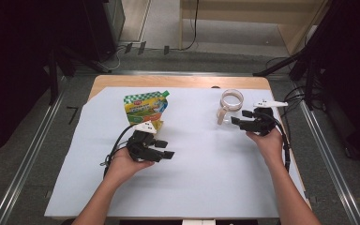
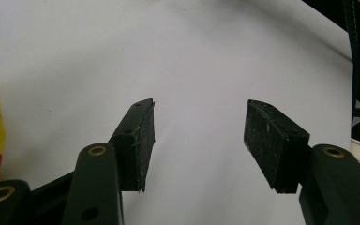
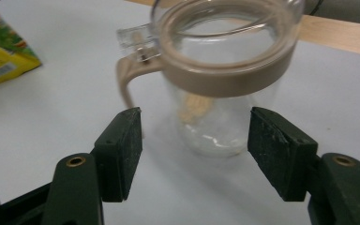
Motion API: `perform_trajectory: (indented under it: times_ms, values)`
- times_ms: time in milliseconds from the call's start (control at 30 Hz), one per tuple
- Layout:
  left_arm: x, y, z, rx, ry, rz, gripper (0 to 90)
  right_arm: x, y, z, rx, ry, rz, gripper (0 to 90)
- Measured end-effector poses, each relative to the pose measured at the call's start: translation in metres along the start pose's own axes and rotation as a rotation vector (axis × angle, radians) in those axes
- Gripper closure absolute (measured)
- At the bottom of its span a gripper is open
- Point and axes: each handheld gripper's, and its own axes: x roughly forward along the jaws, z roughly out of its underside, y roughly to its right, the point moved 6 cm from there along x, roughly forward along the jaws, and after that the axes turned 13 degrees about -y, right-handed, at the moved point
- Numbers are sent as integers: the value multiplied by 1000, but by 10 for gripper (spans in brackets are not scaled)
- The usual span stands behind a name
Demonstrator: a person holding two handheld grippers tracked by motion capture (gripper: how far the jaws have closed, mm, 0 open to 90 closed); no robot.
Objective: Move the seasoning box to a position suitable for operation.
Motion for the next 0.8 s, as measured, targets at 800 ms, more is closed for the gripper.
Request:
perform_trajectory:
  times_ms: [800]
  values:
    - [-3,-7,2,-10,7,-32,444,62,12,-21,32,70,77,90]
